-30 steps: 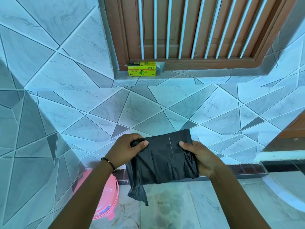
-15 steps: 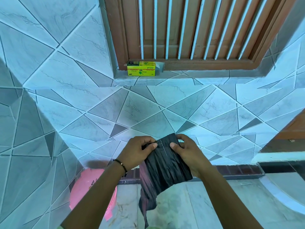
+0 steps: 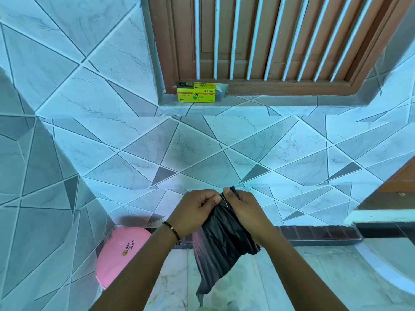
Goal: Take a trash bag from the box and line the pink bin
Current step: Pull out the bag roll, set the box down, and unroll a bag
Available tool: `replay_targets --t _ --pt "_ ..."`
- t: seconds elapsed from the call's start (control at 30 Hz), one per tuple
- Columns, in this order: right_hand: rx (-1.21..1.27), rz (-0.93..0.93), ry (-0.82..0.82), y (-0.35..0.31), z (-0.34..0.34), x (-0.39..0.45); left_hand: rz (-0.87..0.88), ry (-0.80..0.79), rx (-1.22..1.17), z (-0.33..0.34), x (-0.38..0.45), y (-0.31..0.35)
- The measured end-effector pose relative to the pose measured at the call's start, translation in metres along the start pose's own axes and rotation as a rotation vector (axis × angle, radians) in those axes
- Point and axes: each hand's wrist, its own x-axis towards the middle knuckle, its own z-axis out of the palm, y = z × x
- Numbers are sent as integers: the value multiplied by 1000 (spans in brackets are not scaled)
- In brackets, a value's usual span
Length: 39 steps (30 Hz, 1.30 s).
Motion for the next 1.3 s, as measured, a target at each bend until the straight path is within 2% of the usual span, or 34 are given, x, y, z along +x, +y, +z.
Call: replay_targets --t 0.27,0.5,0.63,0.73,0.83,0.93,1.13,1.3 --pt "112 -23 0 -9 8 -1 -12 143 -251 8 -7 -2" --pt "142 8 -106 -12 6 0 -71 148 -503 12 -12 -3" --pt "204 80 -36 -18 3 5 -62 180 -536 15 -14 -2" --pt "248 43 -16 -13 4 8 -106 214 -416 14 -10 -1" --pt "215 72 -87 -8 -4 10 -35 249 -53 6 -5 -6" --pt "164 106 -178 -4 -17 12 14 238 155 -2 -5 -8" --pt "-134 -42 -2 1 -13 15 23 239 352 -3 -4 -12" --pt "-129 -47 88 3 -11 16 11 239 355 -3 -2 -13"
